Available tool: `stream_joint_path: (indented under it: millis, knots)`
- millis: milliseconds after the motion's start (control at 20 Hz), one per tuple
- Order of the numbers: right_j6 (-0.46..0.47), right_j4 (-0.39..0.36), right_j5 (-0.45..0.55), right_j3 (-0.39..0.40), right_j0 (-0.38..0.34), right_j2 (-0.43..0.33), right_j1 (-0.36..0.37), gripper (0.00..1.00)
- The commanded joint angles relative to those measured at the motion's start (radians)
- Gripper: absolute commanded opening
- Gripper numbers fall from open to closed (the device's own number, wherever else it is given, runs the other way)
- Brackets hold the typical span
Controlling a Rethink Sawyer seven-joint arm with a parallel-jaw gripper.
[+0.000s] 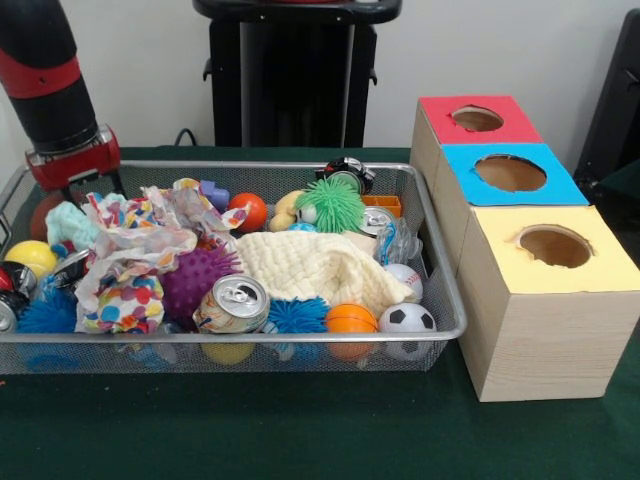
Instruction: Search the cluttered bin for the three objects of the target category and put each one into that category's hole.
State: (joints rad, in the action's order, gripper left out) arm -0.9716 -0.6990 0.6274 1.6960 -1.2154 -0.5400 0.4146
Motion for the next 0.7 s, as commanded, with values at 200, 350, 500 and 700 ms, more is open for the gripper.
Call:
stream_joint_path:
  millis: [200, 350, 500, 700]
  knots:
    - [0.197, -0.063, 0.08, -0.174, 0.003, -0.044, -0.002, 1.0]
    - [0.19, -0.053, 0.089, -0.151, -0.002, -0.047, 0.026, 1.0]
    - [0.176, -0.039, 0.107, -0.126, 0.001, -0.045, 0.062, 1.0]
    - [0.156, -0.012, 0.152, -0.089, 0.009, -0.039, 0.141, 1.0]
